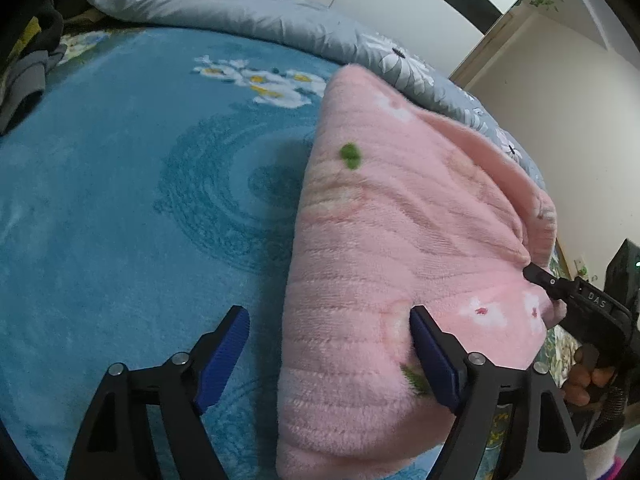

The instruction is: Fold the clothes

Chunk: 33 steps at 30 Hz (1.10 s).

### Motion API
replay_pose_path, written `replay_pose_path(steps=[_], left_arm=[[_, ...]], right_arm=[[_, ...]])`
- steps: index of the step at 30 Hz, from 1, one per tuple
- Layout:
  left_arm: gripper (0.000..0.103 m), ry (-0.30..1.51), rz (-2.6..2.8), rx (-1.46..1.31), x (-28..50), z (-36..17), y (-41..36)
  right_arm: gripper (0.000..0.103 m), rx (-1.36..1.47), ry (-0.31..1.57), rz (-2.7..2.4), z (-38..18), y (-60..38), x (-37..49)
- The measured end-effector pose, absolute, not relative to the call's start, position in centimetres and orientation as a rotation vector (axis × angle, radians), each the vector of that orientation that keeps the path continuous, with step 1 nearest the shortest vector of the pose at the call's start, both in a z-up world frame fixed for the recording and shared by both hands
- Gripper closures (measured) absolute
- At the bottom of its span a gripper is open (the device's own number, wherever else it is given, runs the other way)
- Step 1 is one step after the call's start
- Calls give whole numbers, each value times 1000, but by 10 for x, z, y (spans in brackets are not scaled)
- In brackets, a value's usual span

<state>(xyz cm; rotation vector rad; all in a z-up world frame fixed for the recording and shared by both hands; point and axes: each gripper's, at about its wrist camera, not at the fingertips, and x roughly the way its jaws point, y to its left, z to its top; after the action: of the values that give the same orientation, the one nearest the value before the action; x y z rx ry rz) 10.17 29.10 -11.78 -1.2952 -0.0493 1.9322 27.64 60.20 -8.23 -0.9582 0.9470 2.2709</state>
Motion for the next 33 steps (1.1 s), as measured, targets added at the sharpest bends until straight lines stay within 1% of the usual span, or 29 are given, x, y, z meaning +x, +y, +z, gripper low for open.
replay_pose_path(steps=[3,4,7,9,12,15,19,21,27,33], left_arm=[[20,-35,1957,-1228,103,-103,281],[20,-32,1983,-1205,101,-98,275],[20,-77,2032,-1161,97,-85,263],[20,-92,2035,-1135,97,-79,264],[20,-45,2003,-1083,105,-69,280],[20,6,1955,-1035,120,-67,296],[20,51,1946,-1000,128,-69,311],[20,58,1929,-1039,126,-77,316],[20,99,1923,-1079,129,-93,323],[20,97,1909,-1106,127,-102,327]], right_arm=[[56,-954,847,2283,-65,595,279],[50,-948,809,2284,-59,593,282],[49,-930,673,2284,-37,586,289],[49,-940,583,2330,-20,578,278],[49,-986,457,2410,-3,564,247],[49,-1062,326,2486,0,550,214],[49,-1177,181,2506,-11,545,186],[49,-1189,193,2478,-17,556,183],[49,-1211,407,2416,-43,601,180],[49,-1232,501,2383,-61,613,178]])
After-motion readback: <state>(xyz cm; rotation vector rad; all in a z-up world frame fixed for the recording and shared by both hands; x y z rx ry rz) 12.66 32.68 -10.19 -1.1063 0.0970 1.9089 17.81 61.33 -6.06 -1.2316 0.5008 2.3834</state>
